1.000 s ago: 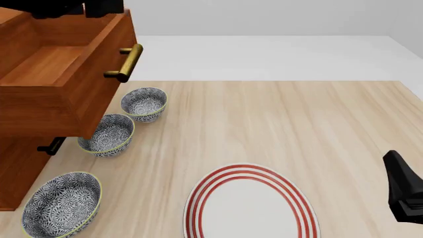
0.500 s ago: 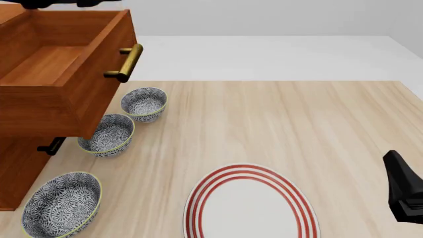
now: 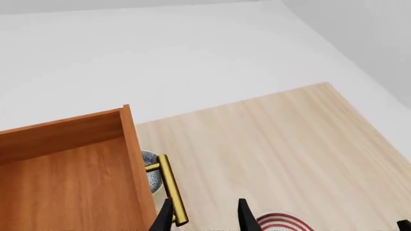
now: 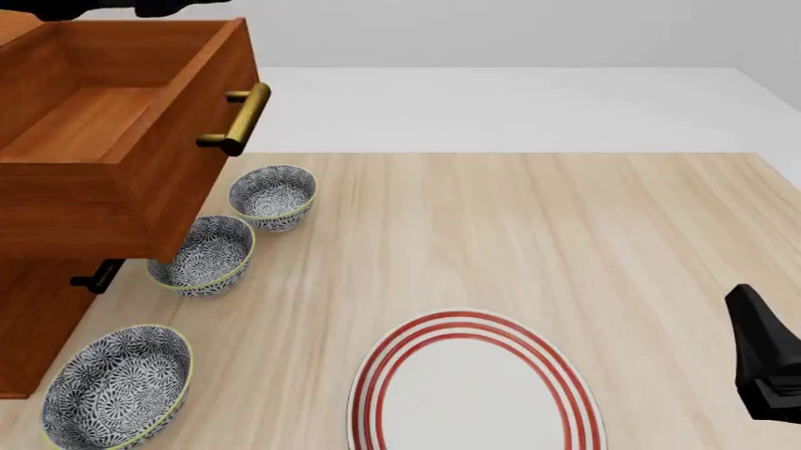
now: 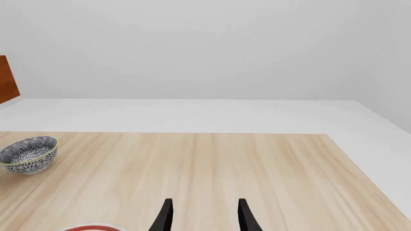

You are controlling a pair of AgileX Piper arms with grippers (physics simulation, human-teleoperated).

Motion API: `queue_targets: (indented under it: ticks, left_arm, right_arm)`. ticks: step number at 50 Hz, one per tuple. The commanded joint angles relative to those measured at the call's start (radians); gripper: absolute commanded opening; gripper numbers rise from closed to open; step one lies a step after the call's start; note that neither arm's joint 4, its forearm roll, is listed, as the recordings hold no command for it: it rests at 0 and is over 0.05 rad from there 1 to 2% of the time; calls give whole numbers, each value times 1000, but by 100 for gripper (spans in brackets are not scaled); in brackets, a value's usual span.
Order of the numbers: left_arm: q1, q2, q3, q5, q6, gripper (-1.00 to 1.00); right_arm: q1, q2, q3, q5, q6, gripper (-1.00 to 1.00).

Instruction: Open the top drawer of the cabinet.

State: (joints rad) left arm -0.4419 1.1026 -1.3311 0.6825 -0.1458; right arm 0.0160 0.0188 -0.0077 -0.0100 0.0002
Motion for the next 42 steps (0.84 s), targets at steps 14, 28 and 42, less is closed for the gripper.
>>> queue_targets:
  ticks: [14,28,42]
  left_arm:
    - [-78,-44,48,-51,-34,100]
    - [-108,-78,41,-103,-47,100]
    - [-117,-90,66,-155,-50,100]
  right_arm:
    - [0,0,0,0,0,100]
    - [0,0,0,0,0,100]
    - [0,0,0,0,0,100]
